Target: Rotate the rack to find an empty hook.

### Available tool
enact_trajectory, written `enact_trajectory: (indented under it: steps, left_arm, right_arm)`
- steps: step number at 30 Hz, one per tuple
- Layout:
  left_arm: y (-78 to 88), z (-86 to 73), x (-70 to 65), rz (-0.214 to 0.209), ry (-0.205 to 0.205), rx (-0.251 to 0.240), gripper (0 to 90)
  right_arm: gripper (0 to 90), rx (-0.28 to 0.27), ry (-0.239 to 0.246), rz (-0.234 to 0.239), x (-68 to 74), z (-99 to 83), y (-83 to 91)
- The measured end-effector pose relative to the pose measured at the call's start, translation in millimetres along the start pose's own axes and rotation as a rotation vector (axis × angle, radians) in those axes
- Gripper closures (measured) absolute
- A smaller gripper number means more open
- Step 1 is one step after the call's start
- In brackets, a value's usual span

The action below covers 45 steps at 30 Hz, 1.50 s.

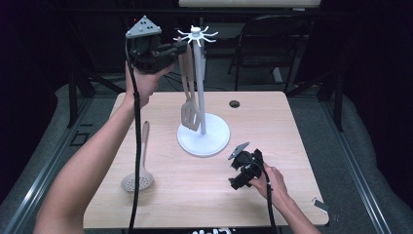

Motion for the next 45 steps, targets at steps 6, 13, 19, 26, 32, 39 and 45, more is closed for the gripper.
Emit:
enact_trajectory:
  steps: [6, 13, 19, 26, 32, 39, 45]
  left_arm:
    - [-2.5, -2.5, 6.5, 0.017, 0.013, 0.0, 90.0]
    - [-5.1, -6.8, 15.8, 0.045, 0.033, 0.004, 90.0]
    - [-5.3, -7.9, 21.0, 0.059, 0.044, 0.001, 90.0]
    - [-5.6, -7.3, 24.6, 0.072, 0.048, 0.006, 90.0]
    - [-6.4, -7.0, 24.9, 0.075, 0.046, 0.007, 90.0]
    - [-5.3, -7.1, 26.2, 0.082, 0.044, 0.011, 89.9]
    - [0.4, -10.7, 26.9, 0.075, 0.056, -0.001, 82.4]
  right_arm:
    - [4.5, 0.023, 0.023, -0.002, -1.7, 0.2, 1.7]
    - [4.5, 0.002, 0.003, 0.001, 0.2, -0.2, 0.0]
    - [4.6, 0.006, 0.006, 0.006, 0.5, 0.0, -1.1]
    - [4.6, 0.006, 0.009, 0.007, 1.2, 0.2, -1.4]
    - [4.7, 0.008, 0.008, 0.007, 1.2, 0.0, -1.1]
    - [4.7, 0.028, 0.034, 0.004, -0.1, 0.9, 0.3]
    - [4.7, 0.026, 0.038, 0.009, 0.8, 1.2, 0.1]
Point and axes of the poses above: each handheld gripper's, and its own axes: y roughly backward along the jaws, z roughly out of its top, x roughly to its left, the point moved 1 cm from there along -y, roughly forward along the jaws, and after that the axes turned 6 degrees about -z, right-handed, at the moved point
